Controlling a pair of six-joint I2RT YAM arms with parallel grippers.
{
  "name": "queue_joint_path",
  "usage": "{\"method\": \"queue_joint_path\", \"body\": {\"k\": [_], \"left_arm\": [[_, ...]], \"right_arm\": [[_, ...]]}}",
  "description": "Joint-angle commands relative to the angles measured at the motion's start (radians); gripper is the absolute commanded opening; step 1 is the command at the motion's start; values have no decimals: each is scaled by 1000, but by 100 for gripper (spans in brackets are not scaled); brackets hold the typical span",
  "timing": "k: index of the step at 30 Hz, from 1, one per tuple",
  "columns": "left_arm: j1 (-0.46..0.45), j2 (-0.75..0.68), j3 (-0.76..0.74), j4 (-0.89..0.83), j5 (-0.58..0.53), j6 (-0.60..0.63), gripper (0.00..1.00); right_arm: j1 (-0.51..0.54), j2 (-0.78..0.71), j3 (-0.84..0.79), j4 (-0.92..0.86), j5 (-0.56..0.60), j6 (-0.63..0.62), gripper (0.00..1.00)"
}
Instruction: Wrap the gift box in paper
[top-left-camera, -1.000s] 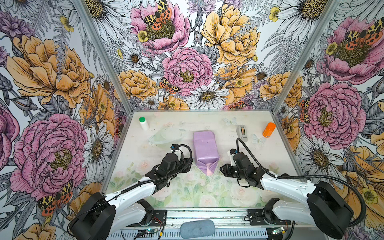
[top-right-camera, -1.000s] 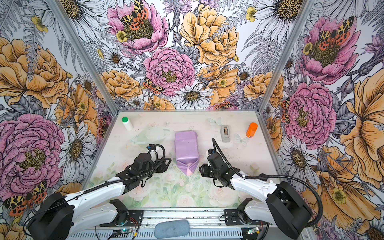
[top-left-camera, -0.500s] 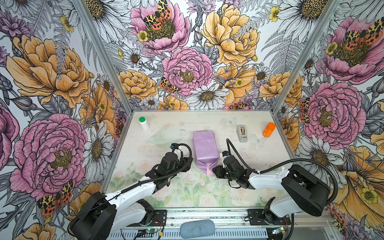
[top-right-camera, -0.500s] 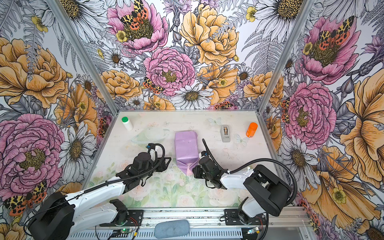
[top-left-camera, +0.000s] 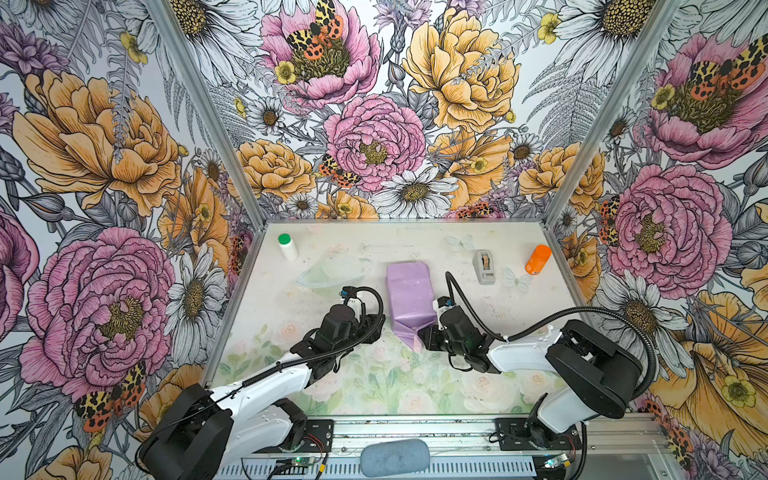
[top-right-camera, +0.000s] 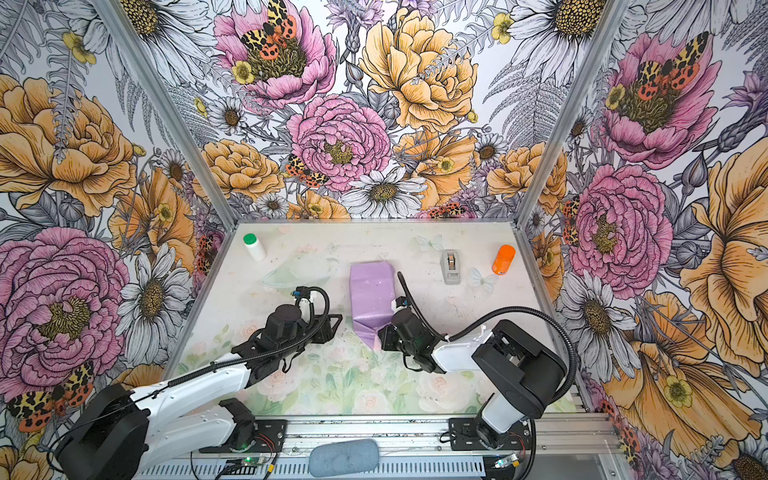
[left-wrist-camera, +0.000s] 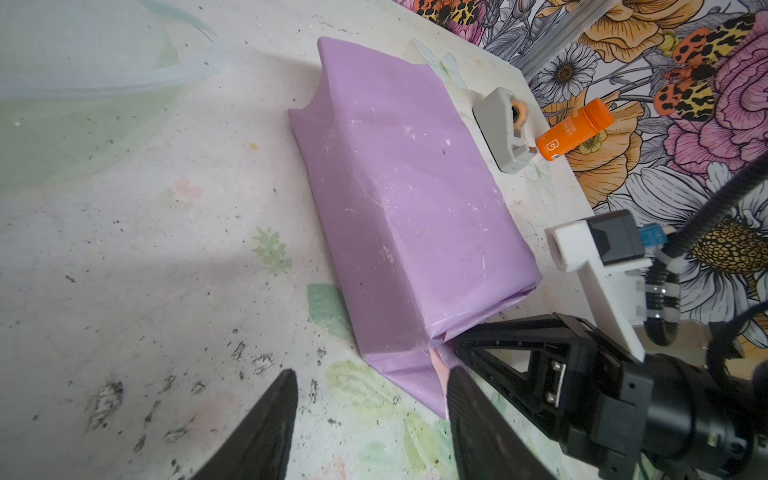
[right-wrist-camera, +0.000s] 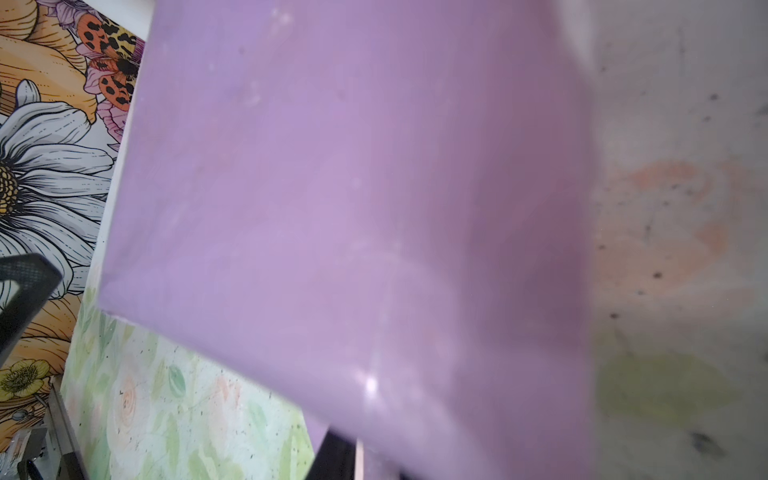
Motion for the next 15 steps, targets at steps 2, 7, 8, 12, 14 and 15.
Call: {"method": "queue_joint_path", "body": {"k": [2,7,8,12,14,15], "left_arm": [[9,-17,-29,39,10,12,59],[6,-12,-51,76,10,35,59],[5,-9,-51,79,9,38,59],[-2,13,-57,94,20,69,59],[-9,26,-57,105,24,94,59],[-14,33,-61,117,34,113,59]], "right_arm": [[10,35,24,61,37,-26,21],[11,71,27,109,48,-27,20],[12,76,29,117,49,-26,19],[14,90,27,150,55,-26,18],[14,84,26,157,59,-27,18],[13,80,23,160,61,-27,18]]}}
